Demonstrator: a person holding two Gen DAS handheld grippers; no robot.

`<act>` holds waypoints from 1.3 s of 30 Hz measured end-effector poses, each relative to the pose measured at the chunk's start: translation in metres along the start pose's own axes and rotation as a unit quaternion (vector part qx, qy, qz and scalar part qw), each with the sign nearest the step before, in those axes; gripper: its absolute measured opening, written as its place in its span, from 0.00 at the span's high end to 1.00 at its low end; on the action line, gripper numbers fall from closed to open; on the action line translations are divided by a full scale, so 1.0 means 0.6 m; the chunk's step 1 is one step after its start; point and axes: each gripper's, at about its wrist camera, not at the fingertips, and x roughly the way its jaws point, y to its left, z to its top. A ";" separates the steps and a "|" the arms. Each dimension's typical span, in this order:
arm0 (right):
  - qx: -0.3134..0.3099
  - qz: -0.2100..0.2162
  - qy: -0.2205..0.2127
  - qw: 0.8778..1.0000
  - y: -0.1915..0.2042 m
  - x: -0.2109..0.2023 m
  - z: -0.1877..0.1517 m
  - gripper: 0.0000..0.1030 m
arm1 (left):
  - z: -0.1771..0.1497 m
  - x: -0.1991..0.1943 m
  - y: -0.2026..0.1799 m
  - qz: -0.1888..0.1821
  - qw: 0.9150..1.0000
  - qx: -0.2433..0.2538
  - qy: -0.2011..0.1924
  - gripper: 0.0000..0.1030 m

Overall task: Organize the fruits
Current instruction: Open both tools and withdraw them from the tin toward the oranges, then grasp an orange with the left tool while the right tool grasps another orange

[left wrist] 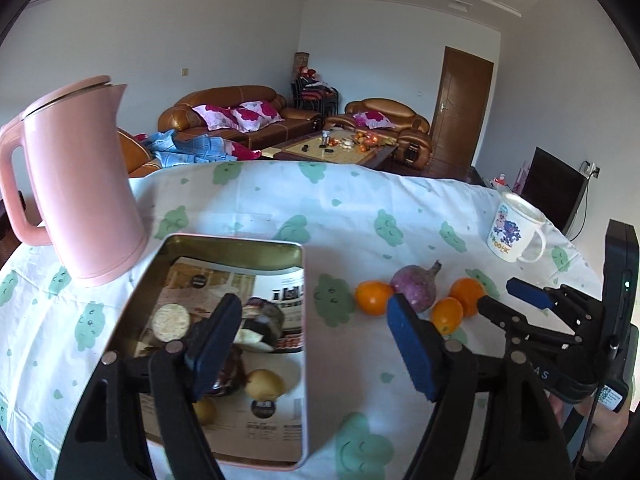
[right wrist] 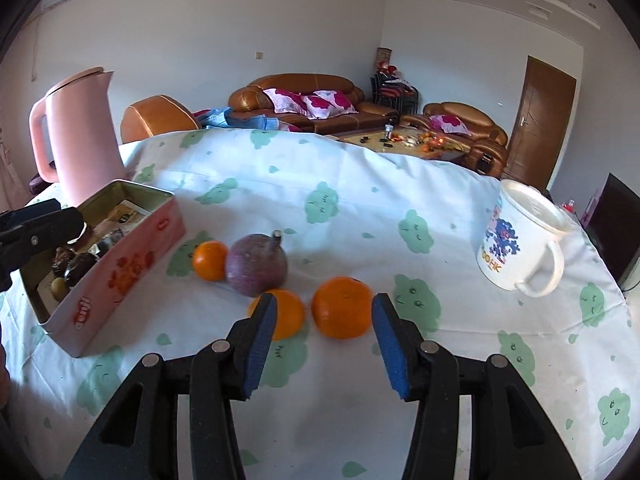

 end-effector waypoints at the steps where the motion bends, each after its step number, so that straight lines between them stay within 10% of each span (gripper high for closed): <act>1: 0.004 0.000 0.004 1.000 -0.007 0.006 0.001 0.50 | 0.001 0.009 -0.013 -0.001 1.000 0.006 0.004 0.25; 24: 0.079 0.068 0.068 0.992 -0.047 0.080 0.000 0.52 | -0.005 0.089 -0.072 -0.013 0.998 0.031 0.049 0.25; 31: 0.085 0.008 0.055 0.995 -0.080 0.040 -0.030 0.52 | -0.015 0.100 -0.110 -0.035 0.996 0.047 0.068 0.25; 39: 0.098 -0.005 0.051 0.994 -0.110 0.021 -0.044 0.52 | -0.028 0.136 -0.153 -0.080 0.989 0.044 0.118 0.48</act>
